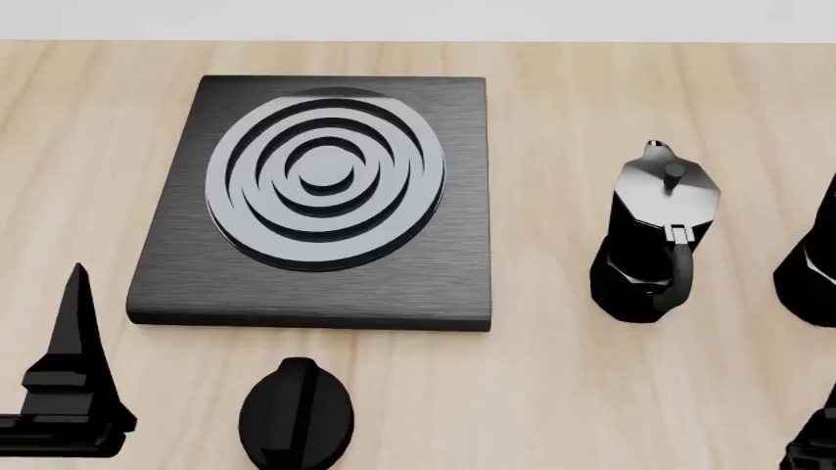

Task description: Put the right moka pot on the stove.

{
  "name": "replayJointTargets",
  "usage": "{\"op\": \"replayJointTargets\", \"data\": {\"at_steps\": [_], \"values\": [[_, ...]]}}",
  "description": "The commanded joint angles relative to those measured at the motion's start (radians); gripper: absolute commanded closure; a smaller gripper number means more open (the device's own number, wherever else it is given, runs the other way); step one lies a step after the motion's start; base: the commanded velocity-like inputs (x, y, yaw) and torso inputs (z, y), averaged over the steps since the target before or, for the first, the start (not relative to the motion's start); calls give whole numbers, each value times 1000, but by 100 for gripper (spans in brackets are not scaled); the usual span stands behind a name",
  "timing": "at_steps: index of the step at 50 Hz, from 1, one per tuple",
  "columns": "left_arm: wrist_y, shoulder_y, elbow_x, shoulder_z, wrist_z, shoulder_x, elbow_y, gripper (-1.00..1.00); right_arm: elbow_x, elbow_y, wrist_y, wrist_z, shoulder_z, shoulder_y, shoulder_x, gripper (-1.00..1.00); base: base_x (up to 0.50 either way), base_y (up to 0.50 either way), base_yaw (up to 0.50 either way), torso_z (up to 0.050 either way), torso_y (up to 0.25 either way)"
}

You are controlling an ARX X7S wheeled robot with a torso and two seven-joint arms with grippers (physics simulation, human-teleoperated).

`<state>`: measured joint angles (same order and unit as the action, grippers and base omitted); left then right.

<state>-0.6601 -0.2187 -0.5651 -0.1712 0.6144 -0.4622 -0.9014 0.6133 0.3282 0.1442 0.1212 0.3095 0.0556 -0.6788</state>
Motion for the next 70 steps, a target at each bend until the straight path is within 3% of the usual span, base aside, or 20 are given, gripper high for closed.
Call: {"op": "replayJointTargets", "data": {"at_steps": [1,41,70], "values": [[4,0,-4,-2,5,-4,1,-100,31,-76,-1,-29,19,-35,-12,-100,0,0,0,0,0],[10,-4,-20,-3,28,-11,5,-100,-80,-474,-37,-136,-147,-344,-6,-100,0,0,0,0,0],[21,-7,-20,-10,38,-19,5,-100,-127,-603,-11,-153,-213,-479,-5,-100,0,0,0,0,0]]}}
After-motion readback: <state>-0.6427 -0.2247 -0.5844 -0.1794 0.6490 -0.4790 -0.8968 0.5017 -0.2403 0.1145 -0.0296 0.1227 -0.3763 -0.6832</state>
